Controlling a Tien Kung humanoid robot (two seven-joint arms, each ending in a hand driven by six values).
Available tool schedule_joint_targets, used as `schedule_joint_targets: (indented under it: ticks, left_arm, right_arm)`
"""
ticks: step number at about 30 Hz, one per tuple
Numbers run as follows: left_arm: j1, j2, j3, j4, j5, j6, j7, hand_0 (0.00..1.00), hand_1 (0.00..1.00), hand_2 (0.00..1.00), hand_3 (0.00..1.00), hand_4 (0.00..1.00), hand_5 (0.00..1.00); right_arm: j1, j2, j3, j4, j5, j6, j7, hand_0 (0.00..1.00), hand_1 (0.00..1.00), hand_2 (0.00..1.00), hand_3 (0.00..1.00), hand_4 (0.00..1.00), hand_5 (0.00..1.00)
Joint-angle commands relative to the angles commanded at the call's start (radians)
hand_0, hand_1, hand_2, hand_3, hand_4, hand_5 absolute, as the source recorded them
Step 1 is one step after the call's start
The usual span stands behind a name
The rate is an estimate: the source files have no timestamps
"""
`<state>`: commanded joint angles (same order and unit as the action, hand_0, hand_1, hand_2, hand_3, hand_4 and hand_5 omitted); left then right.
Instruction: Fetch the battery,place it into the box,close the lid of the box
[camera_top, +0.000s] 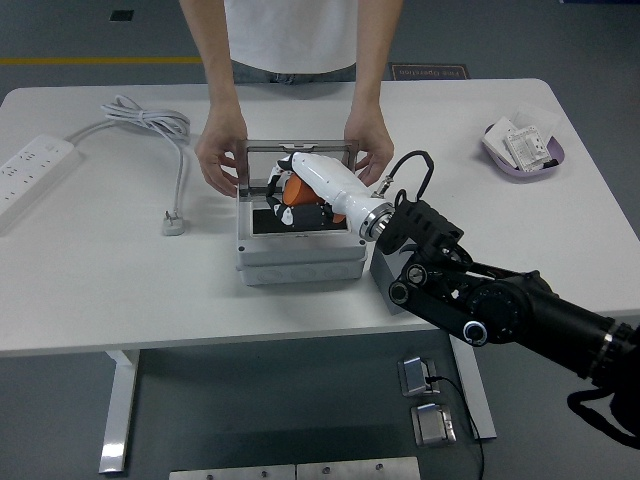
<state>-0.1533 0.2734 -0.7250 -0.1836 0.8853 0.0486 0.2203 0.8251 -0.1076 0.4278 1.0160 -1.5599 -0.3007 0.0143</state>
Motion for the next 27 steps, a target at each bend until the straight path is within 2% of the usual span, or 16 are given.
schedule_joint_targets:
  ticks: [4,10,18,19,24,25,27]
  left_arm:
    - [0.000,0.002,-0.009,0.000,0.013,-0.002,0.003,0.630,0.706,0.618,0.587,0.610,0.145]
    - [-0.002,0.003,-0.019,-0.001,0.028,-0.003,0.006,0.630,0.705,0.617,0.587,0.610,0.146]
    - [-0.009,0.003,-0.028,-0.001,0.046,-0.005,0.009,0.630,0.705,0.617,0.587,0.610,0.148]
    - [-0.010,0.002,-0.028,0.000,0.047,-0.006,0.009,0.630,0.705,0.617,0.587,0.611,0.148]
    - [-0.012,0.002,-0.027,-0.001,0.049,-0.006,0.008,0.630,0.705,0.617,0.587,0.611,0.148]
    - [-0.013,0.002,-0.028,0.000,0.050,-0.006,0.009,0.629,0.705,0.617,0.587,0.609,0.147]
    - [-0.014,0.002,-0.031,0.000,0.053,-0.006,0.009,0.629,0.705,0.617,0.587,0.609,0.147]
  right_arm:
    - [0.039,0.033,-0.053,-0.070,0.023,-0.005,0.007,0.094,0.181,0.328,0.346,0.177,0.002]
    - [0.062,0.059,-0.096,-0.137,0.071,-0.020,0.033,0.095,0.184,0.328,0.346,0.179,0.002]
    - [0.070,0.067,-0.081,-0.164,0.089,-0.001,0.063,0.097,0.184,0.328,0.346,0.181,0.002]
    - [0.070,0.068,-0.079,-0.167,0.088,0.005,0.063,0.124,0.206,0.337,0.377,0.258,0.002]
    - [0.069,0.068,-0.082,-0.175,0.090,0.020,0.061,0.124,0.206,0.337,0.377,0.258,0.002]
    - [0.068,0.068,-0.083,-0.176,0.091,0.021,0.061,0.292,0.358,0.453,0.555,0.803,0.273]
    - [0.067,0.068,-0.085,-0.178,0.091,0.022,0.061,0.292,0.358,0.453,0.555,0.803,0.273]
